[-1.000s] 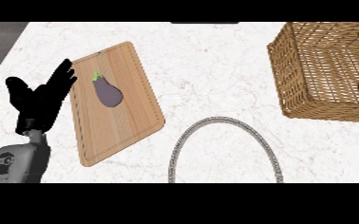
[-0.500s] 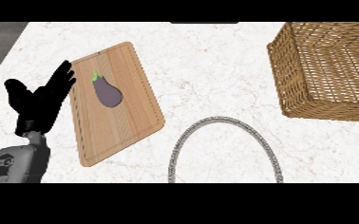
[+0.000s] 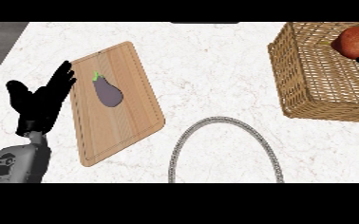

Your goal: Pick the pear from the placemat and place it in the basket

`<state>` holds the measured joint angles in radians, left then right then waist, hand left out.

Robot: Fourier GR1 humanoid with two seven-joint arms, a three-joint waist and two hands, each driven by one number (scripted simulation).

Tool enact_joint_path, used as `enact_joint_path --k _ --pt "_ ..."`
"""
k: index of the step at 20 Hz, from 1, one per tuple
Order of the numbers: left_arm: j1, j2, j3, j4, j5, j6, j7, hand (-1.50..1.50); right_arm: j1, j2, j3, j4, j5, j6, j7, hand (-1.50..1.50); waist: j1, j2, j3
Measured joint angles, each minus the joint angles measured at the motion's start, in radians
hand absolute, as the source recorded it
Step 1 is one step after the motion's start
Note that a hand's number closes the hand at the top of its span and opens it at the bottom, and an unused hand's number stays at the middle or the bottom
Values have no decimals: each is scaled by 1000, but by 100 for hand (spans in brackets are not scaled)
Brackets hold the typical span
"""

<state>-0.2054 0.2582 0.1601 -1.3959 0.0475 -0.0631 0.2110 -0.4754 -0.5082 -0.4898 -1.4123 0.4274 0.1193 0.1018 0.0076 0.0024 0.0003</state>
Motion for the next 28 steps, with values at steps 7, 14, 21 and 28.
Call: enact_joint_path --k 7,14,21,28 --pt "-20 0 8 2 1 -4 27 0 -67 -38 0 133 -59 -4 -97 -150 -2 -1 0" --pt "-13 2 14 2 1 -8 23 0 -117 -87 -171 246 -213 -16 -66 -150 -7 -2 0" --pt "5 -8 12 -15 1 -5 21 0 -105 -286 -369 464 -387 116 -59 -150 -8 -1 1" --pt "0 -3 16 -19 6 -13 26 0 9 -505 -441 765 -438 373 -225 -150 -3 4 3"
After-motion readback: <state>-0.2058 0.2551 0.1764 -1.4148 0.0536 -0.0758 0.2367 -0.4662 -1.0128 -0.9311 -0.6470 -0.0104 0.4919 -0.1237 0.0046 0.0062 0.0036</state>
